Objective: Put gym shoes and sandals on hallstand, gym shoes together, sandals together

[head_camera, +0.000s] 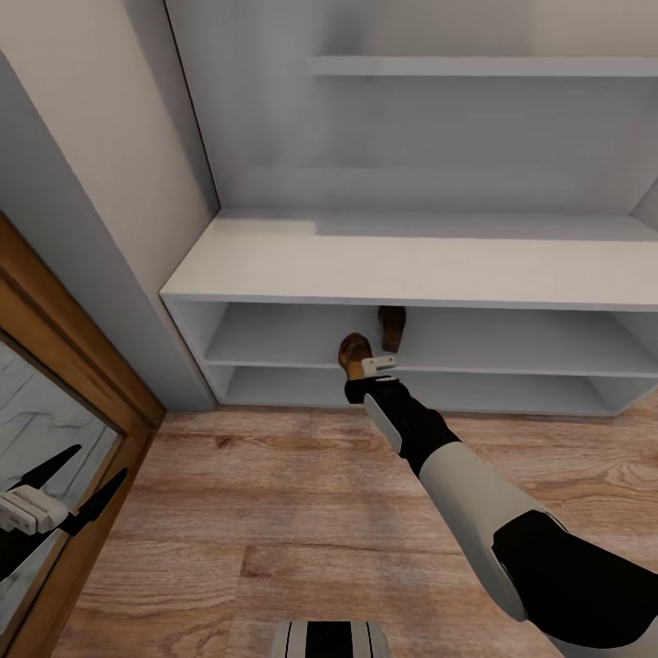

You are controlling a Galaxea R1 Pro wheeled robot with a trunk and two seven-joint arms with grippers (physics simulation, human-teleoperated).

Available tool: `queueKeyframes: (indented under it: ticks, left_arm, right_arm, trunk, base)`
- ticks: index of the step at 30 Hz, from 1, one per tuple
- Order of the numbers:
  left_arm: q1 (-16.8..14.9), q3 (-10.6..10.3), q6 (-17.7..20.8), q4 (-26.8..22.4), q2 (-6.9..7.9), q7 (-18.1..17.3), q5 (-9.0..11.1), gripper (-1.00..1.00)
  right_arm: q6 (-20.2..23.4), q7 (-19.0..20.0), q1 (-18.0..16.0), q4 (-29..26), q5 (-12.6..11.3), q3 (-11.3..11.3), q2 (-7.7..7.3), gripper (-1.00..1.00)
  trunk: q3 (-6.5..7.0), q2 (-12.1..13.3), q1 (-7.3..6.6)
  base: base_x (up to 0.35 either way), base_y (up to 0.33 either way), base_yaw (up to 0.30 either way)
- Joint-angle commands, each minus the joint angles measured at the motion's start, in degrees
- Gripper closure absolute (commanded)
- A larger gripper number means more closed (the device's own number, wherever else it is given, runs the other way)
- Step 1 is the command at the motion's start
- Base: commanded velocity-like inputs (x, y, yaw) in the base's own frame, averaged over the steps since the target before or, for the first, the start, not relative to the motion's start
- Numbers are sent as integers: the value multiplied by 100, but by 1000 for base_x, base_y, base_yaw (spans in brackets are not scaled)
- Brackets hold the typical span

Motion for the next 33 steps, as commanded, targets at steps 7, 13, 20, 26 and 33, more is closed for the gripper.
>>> queueKeyframes:
  ticks: [7, 13, 20, 26, 33]
  left_arm:
    - [-1, -1, 0, -1, 0, 0, 0, -100]
    - [-2, -1, 0, 0, 0, 0, 0, -100]
    - [1, 1, 0, -1, 0, 0, 0, -100]
    - [0, 0, 0, 0, 0, 0, 0, -100]
    - [2, 5, 0, 0, 0, 0, 0, -100]
  right_arm:
    - [-4, -67, -4, 0, -33, -71, 0, 100]
    - [-11, -138, -5, 0, -42, -138, 0, 100]
    - [-53, -167, -5, 0, -50, -163, 0, 100]
    - [-66, -170, -5, 0, -101, -169, 0, 100]
    - [-70, -170, -11, 0, -260, -171, 0, 100]
  trunk:
    - [0, 0, 0]
    - [0, 0, 0]
    - [0, 0, 0]
    - [0, 0, 0]
    - [0, 0, 0]
  base:
    - [0, 0, 0]
    - [0, 0, 0]
    - [0, 0, 0]
    - [0, 0, 0]
    - [0, 0, 0]
